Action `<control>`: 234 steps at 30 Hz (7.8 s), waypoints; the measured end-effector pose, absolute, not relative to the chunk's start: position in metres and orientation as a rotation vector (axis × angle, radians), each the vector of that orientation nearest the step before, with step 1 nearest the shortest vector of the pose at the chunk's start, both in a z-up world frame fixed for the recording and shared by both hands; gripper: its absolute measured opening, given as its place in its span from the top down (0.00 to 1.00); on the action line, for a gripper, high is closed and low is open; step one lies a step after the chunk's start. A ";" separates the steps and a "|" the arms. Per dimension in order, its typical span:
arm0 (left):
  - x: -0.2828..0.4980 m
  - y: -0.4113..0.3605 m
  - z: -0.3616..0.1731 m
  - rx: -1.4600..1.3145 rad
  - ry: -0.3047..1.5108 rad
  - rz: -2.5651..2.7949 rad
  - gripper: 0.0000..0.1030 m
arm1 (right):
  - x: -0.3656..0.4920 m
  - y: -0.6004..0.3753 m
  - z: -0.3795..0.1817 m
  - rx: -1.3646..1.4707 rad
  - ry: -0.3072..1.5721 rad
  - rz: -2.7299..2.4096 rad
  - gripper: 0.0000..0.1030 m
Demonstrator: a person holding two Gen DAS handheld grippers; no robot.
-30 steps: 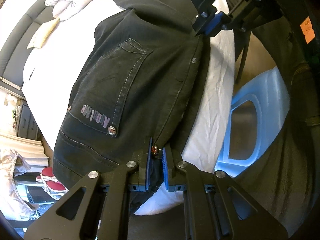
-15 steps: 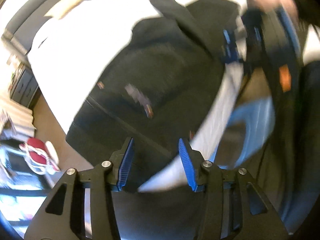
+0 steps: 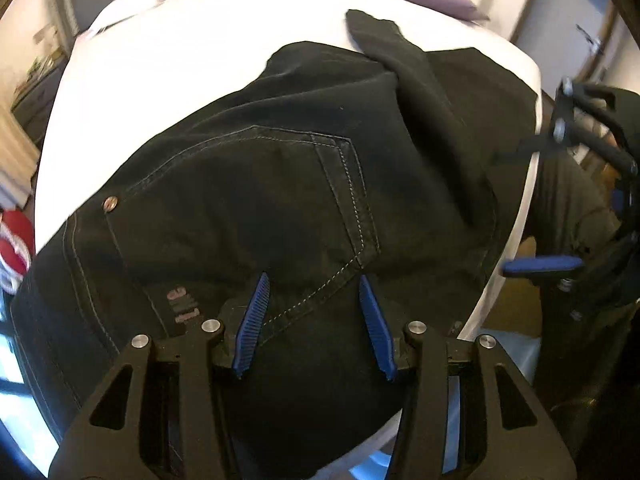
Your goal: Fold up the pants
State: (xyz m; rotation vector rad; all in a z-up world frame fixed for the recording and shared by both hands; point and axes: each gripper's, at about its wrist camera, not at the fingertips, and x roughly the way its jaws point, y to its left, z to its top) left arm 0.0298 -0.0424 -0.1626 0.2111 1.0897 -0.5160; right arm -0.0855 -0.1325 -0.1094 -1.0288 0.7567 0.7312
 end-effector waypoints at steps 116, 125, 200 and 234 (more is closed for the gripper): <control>0.055 -0.036 -0.150 -0.029 1.178 -0.415 0.50 | -0.020 -0.582 -0.163 1.420 0.437 -0.270 0.72; 0.045 -0.041 -0.141 0.010 1.180 -0.415 0.49 | -0.056 -0.549 -0.093 1.295 0.433 -0.216 0.36; 0.175 -0.112 -0.090 -0.096 1.093 -0.696 0.50 | -0.021 -0.368 -0.185 1.324 1.020 0.177 0.99; 0.236 -0.254 -0.110 0.013 1.210 -0.826 0.96 | -0.034 -0.417 -0.167 1.395 0.789 0.138 0.64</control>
